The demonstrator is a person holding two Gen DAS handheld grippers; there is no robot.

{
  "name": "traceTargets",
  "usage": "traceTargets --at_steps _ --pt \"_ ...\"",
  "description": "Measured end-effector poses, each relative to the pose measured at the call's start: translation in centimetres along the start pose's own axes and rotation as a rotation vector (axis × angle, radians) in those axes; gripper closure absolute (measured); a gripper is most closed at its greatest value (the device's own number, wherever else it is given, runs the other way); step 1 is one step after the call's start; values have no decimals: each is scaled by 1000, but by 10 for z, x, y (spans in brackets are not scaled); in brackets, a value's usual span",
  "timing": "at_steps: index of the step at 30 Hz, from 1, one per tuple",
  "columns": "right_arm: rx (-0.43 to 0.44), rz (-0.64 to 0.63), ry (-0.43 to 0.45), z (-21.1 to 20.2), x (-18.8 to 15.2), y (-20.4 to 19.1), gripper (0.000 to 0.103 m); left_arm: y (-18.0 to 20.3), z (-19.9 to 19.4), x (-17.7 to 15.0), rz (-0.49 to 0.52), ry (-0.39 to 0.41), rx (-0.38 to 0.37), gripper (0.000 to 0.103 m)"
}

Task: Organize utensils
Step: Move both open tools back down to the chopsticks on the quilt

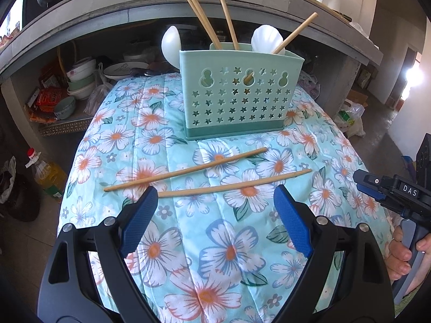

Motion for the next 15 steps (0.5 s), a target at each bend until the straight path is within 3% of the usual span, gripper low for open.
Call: traceTargets --at_steps 7,10,15 --pt "2 13 -28 4 0 8 43 16 9 -3 96 -4 97 20" --pt "9 2 -30 3 2 8 42 27 13 -6 179 8 141 20" --pt "12 -3 -40 6 5 11 43 50 28 -12 401 17 250 20"
Point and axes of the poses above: each gripper's, at about its wrist camera, not at the fingertips, and z roughly the way its jaws point, y to its right, x to its top, the point moved 4 cm from there along z, roughly the way its jaws point, and after that the axes turned 1 degree about -z, right-handed, at the moved point
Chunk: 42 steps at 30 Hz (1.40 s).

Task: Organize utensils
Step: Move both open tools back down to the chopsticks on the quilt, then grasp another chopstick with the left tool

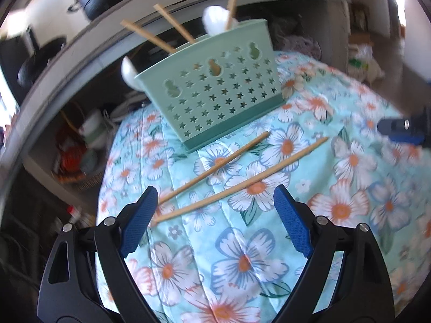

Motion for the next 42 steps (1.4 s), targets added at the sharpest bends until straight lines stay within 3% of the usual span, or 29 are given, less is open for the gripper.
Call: traceTargets --at_steps 3,7,31,35,42 --pt "-5 3 -6 2 1 2 43 14 7 2 95 1 35 20" --pt "-10 6 -14 4 3 4 43 25 17 8 145 -7 37 20" --pt "52 46 -53 13 9 8 43 62 55 16 299 -110 -82 70" --pt "54 53 -50 11 9 11 43 70 63 19 340 -117 -116 81" --pt "50 65 -40 7 8 13 43 80 63 18 431 -87 -130 89"
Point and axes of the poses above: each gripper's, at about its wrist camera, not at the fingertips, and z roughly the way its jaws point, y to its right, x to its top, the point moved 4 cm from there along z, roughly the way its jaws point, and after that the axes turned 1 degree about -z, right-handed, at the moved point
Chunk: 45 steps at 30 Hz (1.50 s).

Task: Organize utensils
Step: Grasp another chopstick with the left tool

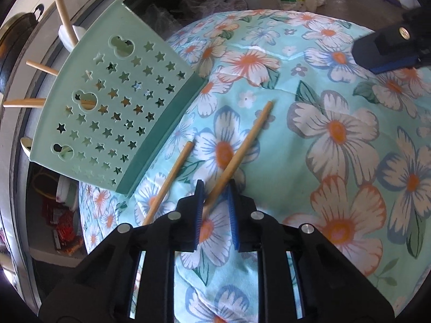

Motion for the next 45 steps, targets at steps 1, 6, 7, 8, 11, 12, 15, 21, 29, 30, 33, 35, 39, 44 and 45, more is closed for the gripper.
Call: traceTargets --at_steps 1,6,7,8,11,12,15,21,29,30,33,35,39,44,45 --pt "1 1 3 -1 0 0 43 2 -2 -3 13 -5 -6 90" --pt "19 0 11 -5 -3 -3 43 7 -16 -24 33 -45 -36 91" --pt "23 -1 10 -5 -3 -4 43 7 -21 -30 28 -55 -45 91" --pt "26 -1 10 -6 -3 -4 43 7 -26 -38 19 -68 -56 91" --pt "34 -5 13 -8 -3 -6 43 6 -37 -59 -22 -106 -92 92" --pt "38 -6 15 -8 -3 -7 43 6 -41 -65 -40 -116 -105 92" --pt "44 -7 16 -9 -4 -8 43 4 -51 -82 -89 -127 -139 91" --pt "52 -15 15 -10 -5 -13 43 -7 -64 -85 -183 -62 -225 88" --pt "53 -8 21 -12 -3 -11 43 12 -72 -59 -154 6 -281 77" --pt "54 -8 21 -13 -3 -10 43 16 -70 -56 -144 9 -279 77" --pt "53 -8 21 -13 -2 -10 43 20 -62 -48 -115 14 -262 77" --pt "56 -7 21 -13 -2 -10 43 20 -56 -44 -101 11 -260 77" --pt "60 -4 21 -13 -2 -9 43 22 -43 -42 -85 -14 -265 82" --pt "61 -4 19 -13 -2 -9 43 20 -38 -40 -101 -15 -263 91" --pt "61 -3 20 -13 -2 -9 43 18 -38 -40 -106 -13 -260 91"
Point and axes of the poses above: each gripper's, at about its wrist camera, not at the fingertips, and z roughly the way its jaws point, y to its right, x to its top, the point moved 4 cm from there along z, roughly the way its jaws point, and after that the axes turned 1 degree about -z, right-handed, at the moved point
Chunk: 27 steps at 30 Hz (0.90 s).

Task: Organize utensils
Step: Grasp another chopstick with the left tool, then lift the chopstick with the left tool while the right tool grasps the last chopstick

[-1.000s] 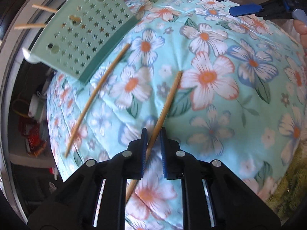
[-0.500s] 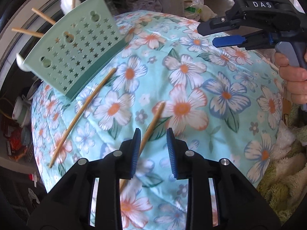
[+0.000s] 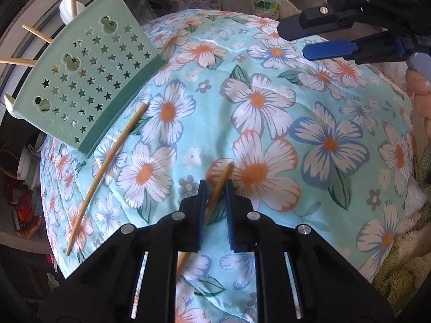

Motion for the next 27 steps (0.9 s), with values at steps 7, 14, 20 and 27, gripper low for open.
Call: traceTargets --at_steps 7,14,20,27 --pt "3 2 8 -2 1 -1 43 -15 -28 5 -50 65 34 98" --pt "17 -5 10 -2 -1 -10 43 -47 -73 11 -156 192 94 99" --pt "72 -1 0 3 -1 -30 43 -75 -115 11 -255 315 157 99" --pt "224 56 -104 42 -7 -66 45 -109 -148 -5 -397 423 252 99"
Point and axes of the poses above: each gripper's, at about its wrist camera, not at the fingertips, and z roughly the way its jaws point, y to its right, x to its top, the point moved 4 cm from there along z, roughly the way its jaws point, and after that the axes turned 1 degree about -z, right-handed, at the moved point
